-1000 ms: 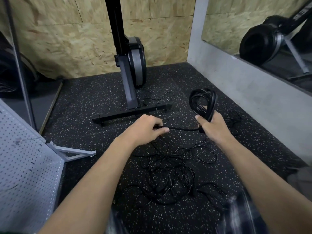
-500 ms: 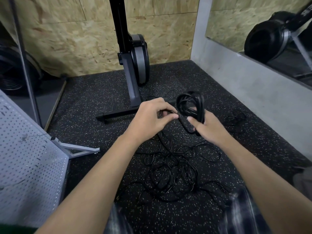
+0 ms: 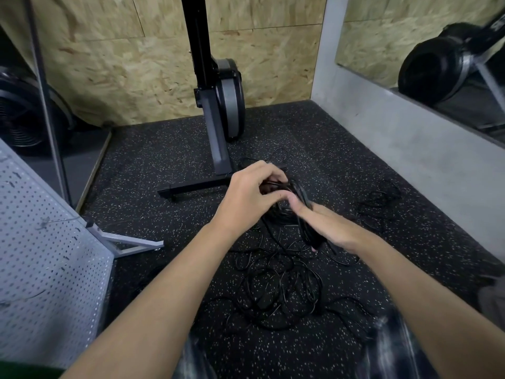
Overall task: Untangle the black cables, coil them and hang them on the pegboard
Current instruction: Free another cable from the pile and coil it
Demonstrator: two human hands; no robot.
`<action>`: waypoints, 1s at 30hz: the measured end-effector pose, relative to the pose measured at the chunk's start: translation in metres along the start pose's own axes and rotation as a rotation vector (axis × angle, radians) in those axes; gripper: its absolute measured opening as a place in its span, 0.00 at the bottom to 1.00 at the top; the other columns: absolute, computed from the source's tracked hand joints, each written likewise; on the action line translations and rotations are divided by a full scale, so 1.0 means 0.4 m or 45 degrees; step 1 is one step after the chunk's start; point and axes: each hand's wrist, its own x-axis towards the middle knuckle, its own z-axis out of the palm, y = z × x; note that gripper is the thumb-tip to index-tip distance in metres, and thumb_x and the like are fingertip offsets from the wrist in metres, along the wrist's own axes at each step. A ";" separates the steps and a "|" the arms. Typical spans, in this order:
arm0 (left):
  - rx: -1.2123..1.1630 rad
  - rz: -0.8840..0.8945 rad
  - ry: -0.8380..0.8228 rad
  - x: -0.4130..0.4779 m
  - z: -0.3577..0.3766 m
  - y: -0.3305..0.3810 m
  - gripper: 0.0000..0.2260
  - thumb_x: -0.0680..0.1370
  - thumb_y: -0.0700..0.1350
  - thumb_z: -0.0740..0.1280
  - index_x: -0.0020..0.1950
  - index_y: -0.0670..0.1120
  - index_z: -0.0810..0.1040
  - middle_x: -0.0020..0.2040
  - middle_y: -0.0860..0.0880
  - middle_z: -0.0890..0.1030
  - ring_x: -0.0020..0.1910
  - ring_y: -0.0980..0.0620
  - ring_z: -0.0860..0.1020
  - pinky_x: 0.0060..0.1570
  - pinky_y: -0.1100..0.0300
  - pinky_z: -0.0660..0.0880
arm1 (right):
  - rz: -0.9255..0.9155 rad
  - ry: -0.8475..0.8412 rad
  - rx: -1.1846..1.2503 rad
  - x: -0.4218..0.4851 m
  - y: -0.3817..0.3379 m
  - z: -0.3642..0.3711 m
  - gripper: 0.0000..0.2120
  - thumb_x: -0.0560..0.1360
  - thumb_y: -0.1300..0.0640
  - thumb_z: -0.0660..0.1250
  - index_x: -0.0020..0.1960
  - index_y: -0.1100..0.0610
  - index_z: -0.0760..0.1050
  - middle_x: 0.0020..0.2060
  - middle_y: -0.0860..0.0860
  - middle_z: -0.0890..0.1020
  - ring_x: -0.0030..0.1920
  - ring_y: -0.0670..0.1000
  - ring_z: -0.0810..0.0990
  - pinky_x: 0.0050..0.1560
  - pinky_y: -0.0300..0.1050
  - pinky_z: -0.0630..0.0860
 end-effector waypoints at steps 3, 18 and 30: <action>-0.006 -0.016 -0.057 0.002 0.010 0.001 0.13 0.70 0.50 0.82 0.48 0.46 0.83 0.45 0.52 0.81 0.46 0.56 0.80 0.49 0.59 0.77 | -0.037 -0.127 -0.110 0.001 0.008 0.008 0.26 0.75 0.30 0.68 0.68 0.41 0.73 0.61 0.47 0.83 0.60 0.50 0.82 0.63 0.52 0.79; -0.265 -0.706 -0.361 -0.019 0.007 -0.082 0.13 0.80 0.34 0.59 0.51 0.49 0.80 0.48 0.52 0.84 0.44 0.52 0.78 0.53 0.50 0.75 | -0.104 0.026 -0.154 -0.013 0.037 -0.025 0.13 0.79 0.40 0.69 0.61 0.44 0.79 0.53 0.41 0.86 0.55 0.42 0.83 0.64 0.46 0.77; -0.476 -0.772 -0.204 -0.035 0.038 -0.083 0.00 0.83 0.37 0.68 0.52 0.40 0.78 0.45 0.46 0.88 0.46 0.44 0.87 0.52 0.46 0.84 | -0.185 0.302 -0.082 -0.014 0.023 -0.026 0.12 0.80 0.45 0.70 0.63 0.41 0.77 0.54 0.38 0.82 0.56 0.37 0.79 0.54 0.35 0.72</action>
